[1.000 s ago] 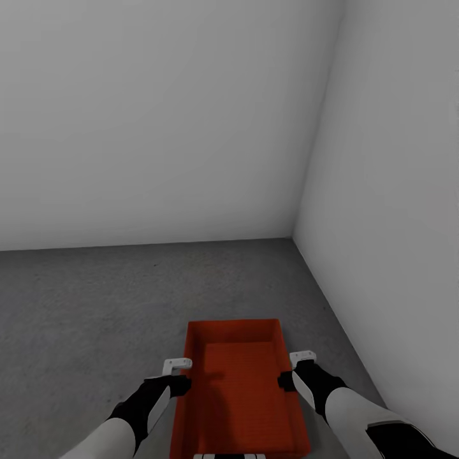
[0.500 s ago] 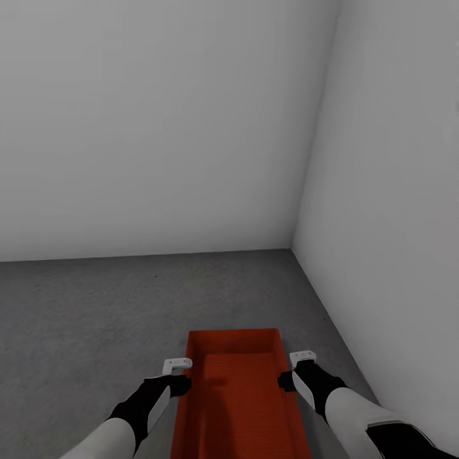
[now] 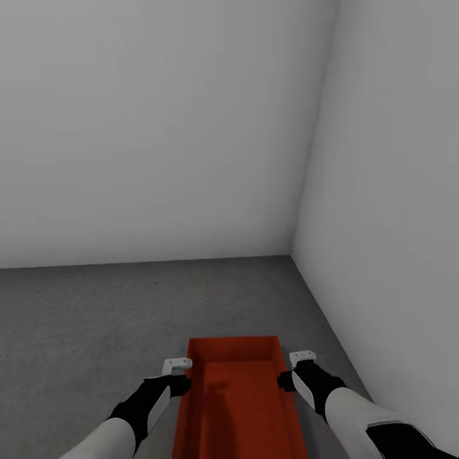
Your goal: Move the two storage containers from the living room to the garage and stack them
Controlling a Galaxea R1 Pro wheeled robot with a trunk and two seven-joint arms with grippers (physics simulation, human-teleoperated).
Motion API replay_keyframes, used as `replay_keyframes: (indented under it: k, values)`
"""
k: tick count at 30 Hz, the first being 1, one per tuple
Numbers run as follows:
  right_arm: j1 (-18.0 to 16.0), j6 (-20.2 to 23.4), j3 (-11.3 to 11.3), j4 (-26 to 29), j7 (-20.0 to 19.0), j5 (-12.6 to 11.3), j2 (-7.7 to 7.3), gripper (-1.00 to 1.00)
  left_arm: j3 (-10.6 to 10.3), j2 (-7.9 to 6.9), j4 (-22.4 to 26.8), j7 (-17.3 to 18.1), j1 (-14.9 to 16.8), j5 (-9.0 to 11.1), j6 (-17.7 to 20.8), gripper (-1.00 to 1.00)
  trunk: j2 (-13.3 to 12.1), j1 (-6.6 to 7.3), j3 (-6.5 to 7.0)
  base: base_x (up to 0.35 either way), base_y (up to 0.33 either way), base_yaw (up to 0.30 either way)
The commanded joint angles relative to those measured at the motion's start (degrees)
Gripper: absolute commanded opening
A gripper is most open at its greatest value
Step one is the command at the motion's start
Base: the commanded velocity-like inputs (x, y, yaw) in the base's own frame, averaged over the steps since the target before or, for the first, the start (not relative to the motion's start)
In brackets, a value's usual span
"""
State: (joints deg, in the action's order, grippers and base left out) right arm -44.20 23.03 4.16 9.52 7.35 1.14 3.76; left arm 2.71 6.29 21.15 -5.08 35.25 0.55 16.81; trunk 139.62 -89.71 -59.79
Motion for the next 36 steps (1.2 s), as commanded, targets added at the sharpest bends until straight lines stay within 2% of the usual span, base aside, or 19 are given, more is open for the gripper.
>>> replay_keyframes:
  k: [1, 36]
  values:
    - [0.00, 0.43, 0.41, 0.11, 0.12, 0.10, 0.00, 1.00, 0.28, 0.05, 0.12, -0.11, 0.00, 0.07, 0.33, 1.00, -0.40, 0.24, 0.13, 0.000, 0.000, 0.000]
    - [0.00, 0.43, 0.41, 0.12, 0.12, 0.14, 0.02, 1.00, 0.28, 0.05, 0.12, -0.11, -0.01, 0.07, 0.33, 1.00, -14.43, 7.92, 6.42, 0.000, 0.000, 0.000]
